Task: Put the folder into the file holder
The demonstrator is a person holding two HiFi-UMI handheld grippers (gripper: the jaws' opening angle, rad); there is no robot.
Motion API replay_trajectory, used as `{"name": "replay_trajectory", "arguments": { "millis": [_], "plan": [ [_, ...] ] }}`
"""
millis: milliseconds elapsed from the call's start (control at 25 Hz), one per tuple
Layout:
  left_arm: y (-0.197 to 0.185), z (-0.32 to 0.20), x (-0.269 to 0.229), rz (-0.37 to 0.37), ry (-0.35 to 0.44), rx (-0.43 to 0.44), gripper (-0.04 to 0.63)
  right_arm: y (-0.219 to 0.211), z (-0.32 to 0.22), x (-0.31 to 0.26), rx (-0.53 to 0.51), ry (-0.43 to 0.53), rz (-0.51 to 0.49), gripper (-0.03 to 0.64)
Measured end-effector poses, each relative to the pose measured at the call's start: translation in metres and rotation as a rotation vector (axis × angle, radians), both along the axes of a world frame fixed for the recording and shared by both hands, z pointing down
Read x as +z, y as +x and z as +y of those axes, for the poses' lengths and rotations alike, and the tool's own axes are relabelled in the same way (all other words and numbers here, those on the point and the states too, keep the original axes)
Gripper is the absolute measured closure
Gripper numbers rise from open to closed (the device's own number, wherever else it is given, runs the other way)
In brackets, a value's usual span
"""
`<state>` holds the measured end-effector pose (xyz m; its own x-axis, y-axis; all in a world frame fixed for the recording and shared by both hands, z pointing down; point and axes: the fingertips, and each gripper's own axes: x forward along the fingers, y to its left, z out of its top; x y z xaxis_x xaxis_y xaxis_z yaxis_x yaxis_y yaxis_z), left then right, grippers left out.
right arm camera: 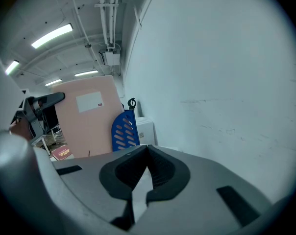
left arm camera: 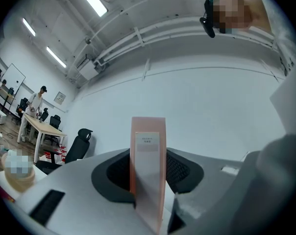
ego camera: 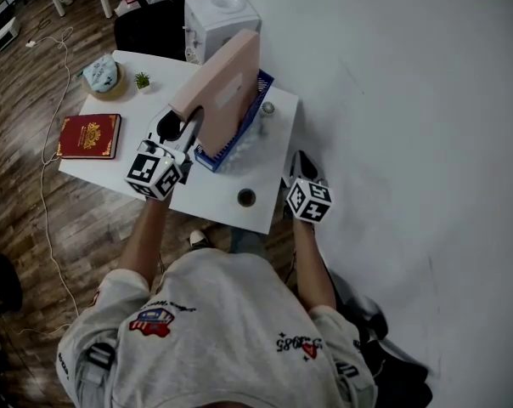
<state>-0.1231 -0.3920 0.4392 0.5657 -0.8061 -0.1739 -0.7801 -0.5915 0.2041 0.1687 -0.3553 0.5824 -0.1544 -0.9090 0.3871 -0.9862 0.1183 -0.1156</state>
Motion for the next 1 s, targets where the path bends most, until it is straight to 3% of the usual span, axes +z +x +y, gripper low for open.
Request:
{"name": "replay_trajectory", "arguments": {
  "millis": [1000],
  "plan": [
    [0.014,0.019,-0.009,-0.062,0.043,0.0,0.442,0.006,0.017,0.001,0.019,0.004,-0.013,0.623]
  ]
}}
